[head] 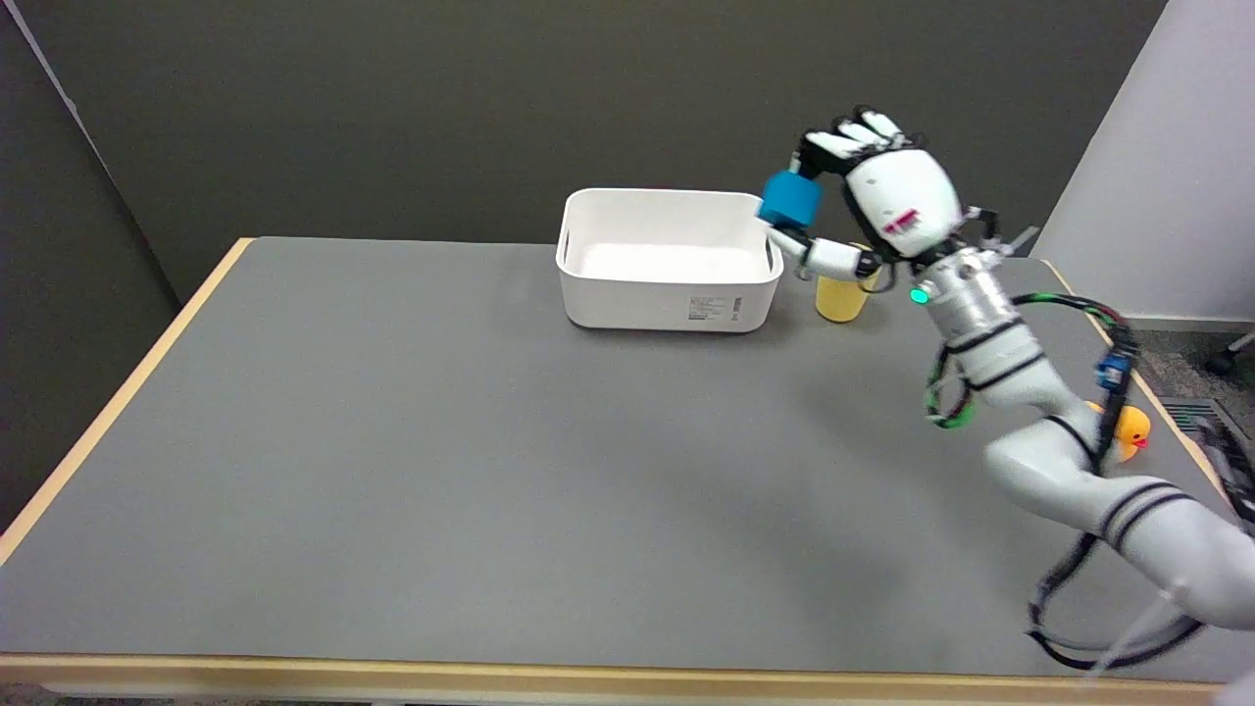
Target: Place the cube into the white box.
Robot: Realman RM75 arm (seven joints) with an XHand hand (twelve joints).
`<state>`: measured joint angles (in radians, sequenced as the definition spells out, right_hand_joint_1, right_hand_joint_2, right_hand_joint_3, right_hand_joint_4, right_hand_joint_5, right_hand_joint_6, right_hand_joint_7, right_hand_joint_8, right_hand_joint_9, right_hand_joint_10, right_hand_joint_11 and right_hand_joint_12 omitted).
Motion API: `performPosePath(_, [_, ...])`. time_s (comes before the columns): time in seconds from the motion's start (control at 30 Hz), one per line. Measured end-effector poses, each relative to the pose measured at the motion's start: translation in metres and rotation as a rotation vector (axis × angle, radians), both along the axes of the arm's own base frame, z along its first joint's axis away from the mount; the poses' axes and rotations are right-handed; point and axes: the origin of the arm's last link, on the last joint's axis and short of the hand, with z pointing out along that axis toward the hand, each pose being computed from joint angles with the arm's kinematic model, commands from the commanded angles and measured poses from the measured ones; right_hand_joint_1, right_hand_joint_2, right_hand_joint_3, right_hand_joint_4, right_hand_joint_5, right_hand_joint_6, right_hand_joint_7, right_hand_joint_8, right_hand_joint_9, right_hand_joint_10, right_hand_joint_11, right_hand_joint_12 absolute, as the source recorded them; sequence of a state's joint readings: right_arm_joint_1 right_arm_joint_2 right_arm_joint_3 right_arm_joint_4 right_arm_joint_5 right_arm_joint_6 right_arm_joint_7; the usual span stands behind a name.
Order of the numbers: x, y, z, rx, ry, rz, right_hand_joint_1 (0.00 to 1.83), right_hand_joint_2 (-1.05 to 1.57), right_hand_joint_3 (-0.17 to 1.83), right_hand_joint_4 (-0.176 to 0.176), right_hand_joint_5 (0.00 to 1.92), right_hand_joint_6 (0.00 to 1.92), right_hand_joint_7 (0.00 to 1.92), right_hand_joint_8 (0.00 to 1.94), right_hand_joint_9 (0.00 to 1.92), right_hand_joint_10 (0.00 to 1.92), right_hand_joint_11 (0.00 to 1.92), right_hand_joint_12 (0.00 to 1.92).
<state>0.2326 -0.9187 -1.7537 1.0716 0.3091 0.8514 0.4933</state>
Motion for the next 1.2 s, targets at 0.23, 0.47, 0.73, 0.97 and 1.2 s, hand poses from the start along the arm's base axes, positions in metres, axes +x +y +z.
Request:
performPosePath(0.23, [-0.002,-0.037,-0.029,0.0,-0.037,-0.037,0.95,0.98,0.71,-0.062,0.67,1.66,0.67,0.89,0.45,0.95,0.21,1.19])
performPosePath(0.47, [-0.009,-0.075,-0.042,-0.034,-0.065,-0.126,0.95,0.98,0.72,-0.065,0.67,1.68,0.64,0.89,0.42,0.92,0.2,1.18])
performPosePath(0.73, [-0.017,-0.109,-0.045,-0.089,-0.089,-0.238,0.95,0.99,0.72,-0.072,0.66,1.69,0.63,0.89,0.4,0.9,0.2,1.17])
performPosePath(0.97, [-0.022,-0.127,-0.044,-0.128,-0.102,-0.307,0.94,1.01,0.7,-0.078,0.64,1.7,0.59,0.87,0.38,0.89,0.19,1.19])
performPosePath(1.2, [-0.027,-0.136,-0.043,-0.152,-0.131,-0.355,0.48,0.56,0.88,0.018,0.02,0.12,0.0,0.0,0.0,0.0,0.0,0.63])
